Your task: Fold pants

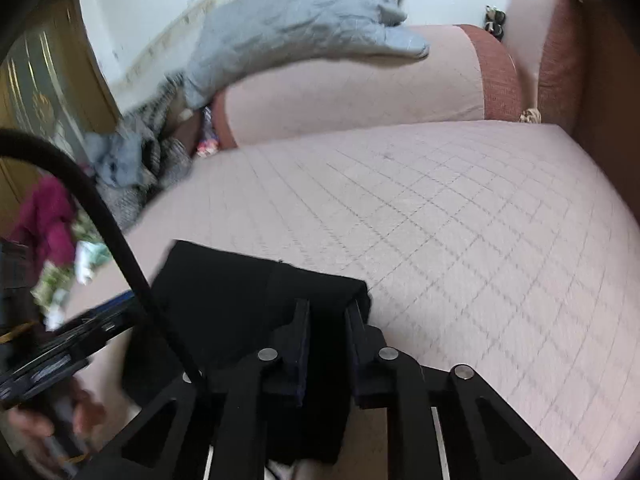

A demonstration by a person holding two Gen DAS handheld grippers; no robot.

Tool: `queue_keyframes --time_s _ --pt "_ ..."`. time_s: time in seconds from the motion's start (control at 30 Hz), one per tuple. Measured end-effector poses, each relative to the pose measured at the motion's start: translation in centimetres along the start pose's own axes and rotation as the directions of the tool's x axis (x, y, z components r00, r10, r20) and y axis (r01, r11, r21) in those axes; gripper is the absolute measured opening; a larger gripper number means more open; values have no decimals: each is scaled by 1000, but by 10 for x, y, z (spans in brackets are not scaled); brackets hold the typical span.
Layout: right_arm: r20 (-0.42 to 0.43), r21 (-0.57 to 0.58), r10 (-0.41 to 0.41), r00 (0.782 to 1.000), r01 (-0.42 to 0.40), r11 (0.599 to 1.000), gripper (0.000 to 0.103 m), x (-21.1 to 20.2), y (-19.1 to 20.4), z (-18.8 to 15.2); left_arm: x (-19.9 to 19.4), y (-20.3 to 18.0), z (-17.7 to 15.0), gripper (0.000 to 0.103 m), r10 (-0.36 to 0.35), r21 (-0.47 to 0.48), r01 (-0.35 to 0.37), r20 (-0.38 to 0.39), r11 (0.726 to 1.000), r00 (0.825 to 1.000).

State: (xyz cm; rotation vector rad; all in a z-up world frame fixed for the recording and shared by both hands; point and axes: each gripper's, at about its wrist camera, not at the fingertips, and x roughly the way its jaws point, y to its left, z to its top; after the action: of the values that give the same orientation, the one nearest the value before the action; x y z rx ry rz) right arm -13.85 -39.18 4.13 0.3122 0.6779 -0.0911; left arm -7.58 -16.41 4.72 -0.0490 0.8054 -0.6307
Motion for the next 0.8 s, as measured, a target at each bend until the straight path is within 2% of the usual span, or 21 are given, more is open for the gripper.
queue_keyframes --time_s 0.1,0.13,0.27,0.33,0.37,0.4,0.47,0.6,0.8 --pt "-41 -17 -90 995 89 996 14 16 -1 2 5 3 -2 56 15 -1 -15 -16 1000 1000" --pt "-38 -14 -94 995 94 995 14 17 -2 0 6 4 -2 56 12 -5 -12 -20 1000 1000" --pt "-25 35 -63 998 64 997 15 13 -11 -4 10 5 -2 56 19 -14 -20 -26 1000 999" --pt "-37 65 -37 999 40 997 20 5 -15 -4 9 6 -1 56 15 -21 -16 -26 1000 1000" --pt "-31 72 -26 999 29 997 27 0 -16 -5 9 6 -1 56 15 -22 -16 -26 1000 1000" --pt "-21 74 -14 1000 15 997 42 -7 -16 -7 8 6 -1 56 15 -23 -16 -26 1000 1000" --pt "7 70 21 1000 -22 997 52 -19 -12 -14 6 5 -2 56 14 -24 -14 -20 1000 1000" --pt "-10 68 45 999 -44 997 51 -24 -7 -25 0 3 -3 56 9 -16 -9 -5 1000 1000" --pt "-21 141 64 998 -61 988 53 -26 -15 -35 -5 5 -3 56 -9 -20 9 -1 1000 1000"
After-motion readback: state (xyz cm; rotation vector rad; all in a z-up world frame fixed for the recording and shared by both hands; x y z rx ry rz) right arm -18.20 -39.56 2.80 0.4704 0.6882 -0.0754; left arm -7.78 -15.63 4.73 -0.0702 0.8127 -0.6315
